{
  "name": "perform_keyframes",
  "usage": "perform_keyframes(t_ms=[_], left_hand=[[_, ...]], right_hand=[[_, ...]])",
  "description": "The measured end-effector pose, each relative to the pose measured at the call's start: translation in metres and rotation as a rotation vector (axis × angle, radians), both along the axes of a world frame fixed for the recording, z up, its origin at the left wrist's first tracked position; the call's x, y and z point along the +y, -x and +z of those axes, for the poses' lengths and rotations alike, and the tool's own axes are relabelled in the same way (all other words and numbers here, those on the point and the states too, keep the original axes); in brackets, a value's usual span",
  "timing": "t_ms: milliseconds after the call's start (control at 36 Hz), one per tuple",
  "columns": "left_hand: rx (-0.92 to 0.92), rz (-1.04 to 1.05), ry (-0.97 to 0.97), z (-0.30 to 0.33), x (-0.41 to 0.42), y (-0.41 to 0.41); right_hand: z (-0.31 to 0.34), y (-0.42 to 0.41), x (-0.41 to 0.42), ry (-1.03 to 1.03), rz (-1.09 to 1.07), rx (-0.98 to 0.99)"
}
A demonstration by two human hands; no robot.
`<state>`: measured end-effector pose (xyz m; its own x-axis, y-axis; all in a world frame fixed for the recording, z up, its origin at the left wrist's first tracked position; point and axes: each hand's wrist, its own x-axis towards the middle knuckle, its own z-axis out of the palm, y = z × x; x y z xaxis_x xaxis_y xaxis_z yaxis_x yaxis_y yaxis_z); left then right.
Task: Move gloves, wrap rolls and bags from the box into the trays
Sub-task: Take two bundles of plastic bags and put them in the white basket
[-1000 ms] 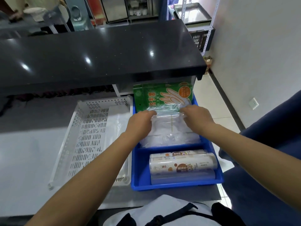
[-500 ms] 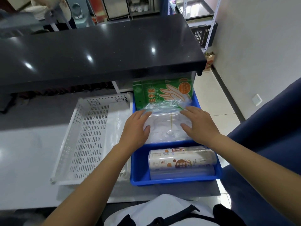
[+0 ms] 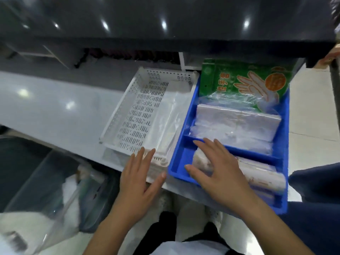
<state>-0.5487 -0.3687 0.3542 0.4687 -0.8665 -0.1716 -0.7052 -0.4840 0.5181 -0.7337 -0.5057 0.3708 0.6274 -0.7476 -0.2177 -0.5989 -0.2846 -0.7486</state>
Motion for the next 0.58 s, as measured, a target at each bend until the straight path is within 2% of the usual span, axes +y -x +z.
perform_keyframes(t_ms=[111, 194, 278, 444, 583], left_hand=[[-0.047, 0.069, -0.044, -0.002, 0.034, -0.005], [0.006, 0.160, -0.054, 0.002, 0.055, -0.010], [0.039, 0.171, -0.025, 0.007, 0.076, -0.018], [0.111, 0.166, 0.028, 0.017, 0.135, -0.061], [0.162, 0.231, 0.047, 0.004, 0.205, -0.105]], right_hand=[[-0.003, -0.016, 0.012, 0.047, 0.067, 0.010], [0.004, -0.030, 0.027, 0.144, 0.084, 0.011], [0.015, -0.045, 0.050, 0.123, 0.109, -0.026], [0.021, -0.091, 0.125, 0.151, 0.181, 0.018], [-0.002, -0.129, 0.197, 0.147, 0.317, 0.105]])
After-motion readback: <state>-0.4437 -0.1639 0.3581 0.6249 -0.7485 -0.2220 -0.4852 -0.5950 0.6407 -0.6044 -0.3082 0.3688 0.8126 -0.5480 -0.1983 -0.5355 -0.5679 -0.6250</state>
